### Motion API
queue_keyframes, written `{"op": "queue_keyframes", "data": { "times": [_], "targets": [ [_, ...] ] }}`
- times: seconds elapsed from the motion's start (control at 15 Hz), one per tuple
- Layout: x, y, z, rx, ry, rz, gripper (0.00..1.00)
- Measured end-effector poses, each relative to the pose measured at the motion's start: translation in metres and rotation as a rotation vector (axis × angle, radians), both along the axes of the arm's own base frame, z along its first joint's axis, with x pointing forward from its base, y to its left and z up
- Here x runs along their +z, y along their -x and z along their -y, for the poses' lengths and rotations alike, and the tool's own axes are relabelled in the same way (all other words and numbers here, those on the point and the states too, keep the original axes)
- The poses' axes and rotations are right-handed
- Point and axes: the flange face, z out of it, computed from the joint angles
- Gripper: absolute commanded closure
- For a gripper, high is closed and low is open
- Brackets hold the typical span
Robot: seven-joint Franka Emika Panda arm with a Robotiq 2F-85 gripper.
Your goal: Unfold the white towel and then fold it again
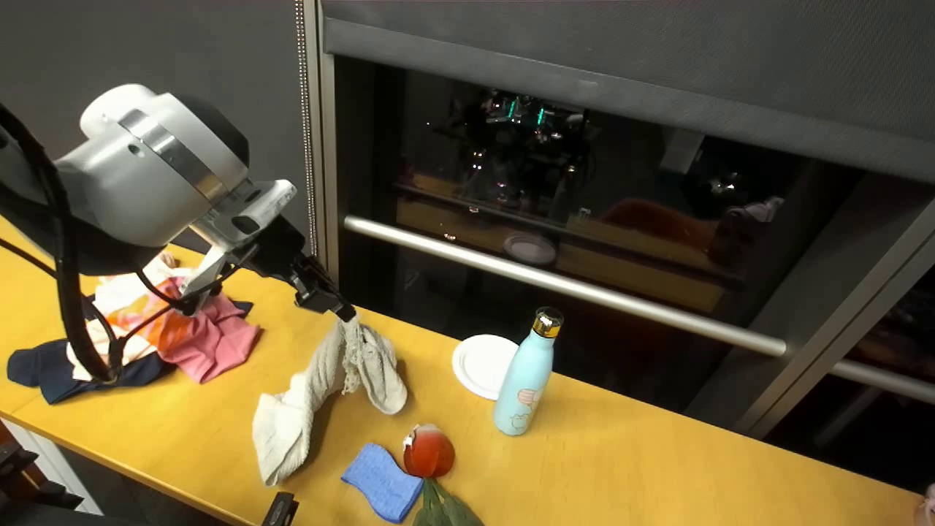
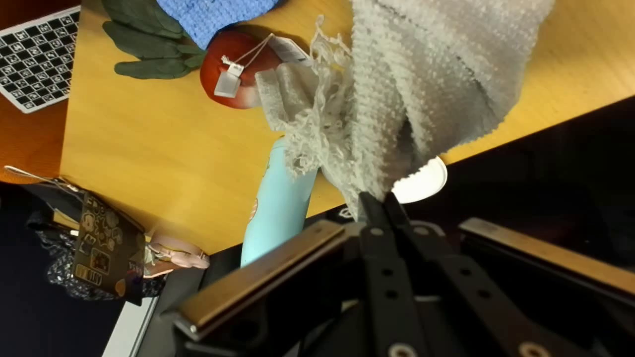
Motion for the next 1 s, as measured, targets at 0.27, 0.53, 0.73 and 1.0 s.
{"op": "queue_keyframes", "data": {
  "times": [0.27, 0.53, 0.73, 1.0],
  "targets": [
    [0.045, -0.01, 0.005, -0.034, -0.046, 0.082, 0.99],
    [0.071, -0.013, 0.014, -0.048, -0.06, 0.138, 0.99],
    [0.064, -0.008, 0.001, -0.034, -0.075, 0.152, 0.99],
    [0.041, 0.011, -0.034, 0.022, -0.122, 0.106, 0.99]
  ]
}}
